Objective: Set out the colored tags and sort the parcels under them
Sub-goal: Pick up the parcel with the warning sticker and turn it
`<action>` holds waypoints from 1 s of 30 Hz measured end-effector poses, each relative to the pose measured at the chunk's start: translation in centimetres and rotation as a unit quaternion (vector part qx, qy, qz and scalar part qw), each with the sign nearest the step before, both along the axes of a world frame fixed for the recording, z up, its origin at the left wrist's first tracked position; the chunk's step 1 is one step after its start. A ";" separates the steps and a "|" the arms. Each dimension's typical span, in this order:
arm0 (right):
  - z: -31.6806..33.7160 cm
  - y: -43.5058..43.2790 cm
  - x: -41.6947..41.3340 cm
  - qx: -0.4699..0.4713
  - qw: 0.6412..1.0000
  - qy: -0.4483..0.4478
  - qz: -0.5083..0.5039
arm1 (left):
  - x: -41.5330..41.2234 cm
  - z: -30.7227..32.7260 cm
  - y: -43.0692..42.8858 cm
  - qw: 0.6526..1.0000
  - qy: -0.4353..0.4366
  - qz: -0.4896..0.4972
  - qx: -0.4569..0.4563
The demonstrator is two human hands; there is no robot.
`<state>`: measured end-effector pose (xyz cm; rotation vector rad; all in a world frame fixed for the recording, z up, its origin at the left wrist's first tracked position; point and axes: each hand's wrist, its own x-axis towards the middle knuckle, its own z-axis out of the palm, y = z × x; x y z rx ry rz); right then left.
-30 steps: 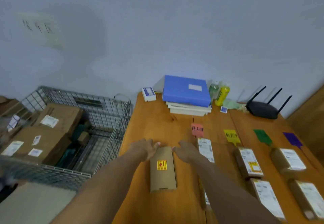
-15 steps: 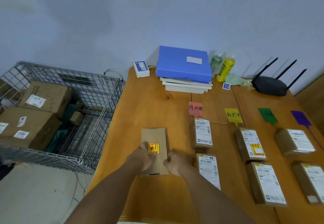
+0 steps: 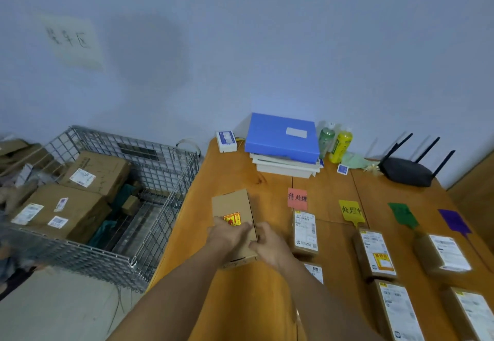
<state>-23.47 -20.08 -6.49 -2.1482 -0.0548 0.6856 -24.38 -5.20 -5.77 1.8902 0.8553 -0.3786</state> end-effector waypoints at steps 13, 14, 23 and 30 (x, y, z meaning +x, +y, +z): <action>15.0 -3.2 -5.2 0.058 0.952 -0.297 -0.040 | -4.1 14.5 -5.8 0.952 -0.204 0.018 -0.227; 15.7 -4.3 -5.9 0.092 0.955 -0.282 -0.023 | -4.7 14.5 -6.2 0.948 -0.203 0.022 -0.245; 19.8 -17.9 -10.5 0.295 0.934 -0.150 -0.133 | -13.0 18.3 -14.0 0.929 -0.265 -0.013 -0.259; 21.3 -27.8 -11.4 0.306 0.944 -0.061 -0.103 | -13.7 21.6 -21.8 0.913 -0.275 -0.073 -0.293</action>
